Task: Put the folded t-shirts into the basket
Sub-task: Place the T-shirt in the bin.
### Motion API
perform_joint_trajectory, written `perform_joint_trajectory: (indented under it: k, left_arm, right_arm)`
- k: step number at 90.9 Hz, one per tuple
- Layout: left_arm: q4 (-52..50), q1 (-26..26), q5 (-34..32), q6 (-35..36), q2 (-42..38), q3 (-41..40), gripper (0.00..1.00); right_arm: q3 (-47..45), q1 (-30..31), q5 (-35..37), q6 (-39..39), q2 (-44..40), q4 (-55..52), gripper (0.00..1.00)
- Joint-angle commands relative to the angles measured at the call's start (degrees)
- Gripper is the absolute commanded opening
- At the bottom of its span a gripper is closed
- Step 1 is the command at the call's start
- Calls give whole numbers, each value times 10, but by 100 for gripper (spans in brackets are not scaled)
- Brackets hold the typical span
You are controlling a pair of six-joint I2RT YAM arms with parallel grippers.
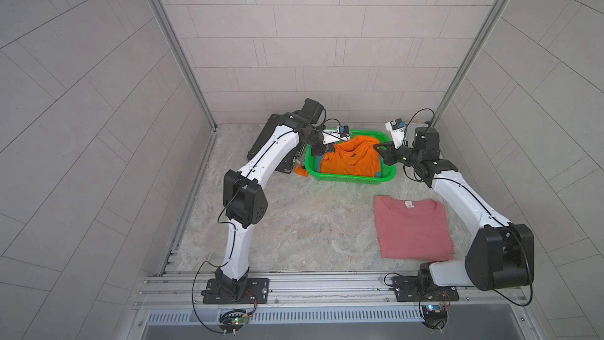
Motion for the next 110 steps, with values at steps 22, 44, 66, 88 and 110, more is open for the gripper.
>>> perform_joint_trajectory:
  k: [22,44,66,88,110]
  left_arm:
    - [0,1,-3,5,27,0,0]
    - [15,4,-35,6,79,33,3]
    - [28,13,-35,0,141,97,5]
    - [122,32,-80,-66,184,127,86]
    - [244,56,-199,-166,195,135,100]
  right_arm:
    - [8,-2,13,-15,24,5,0]
    - [24,-2,29,-29,65,8,0]
    - [54,-3,42,-32,129,29,0]
    - [103,-5,102,-5,218,64,9]
    - [192,-6,237,95,309,28,100]
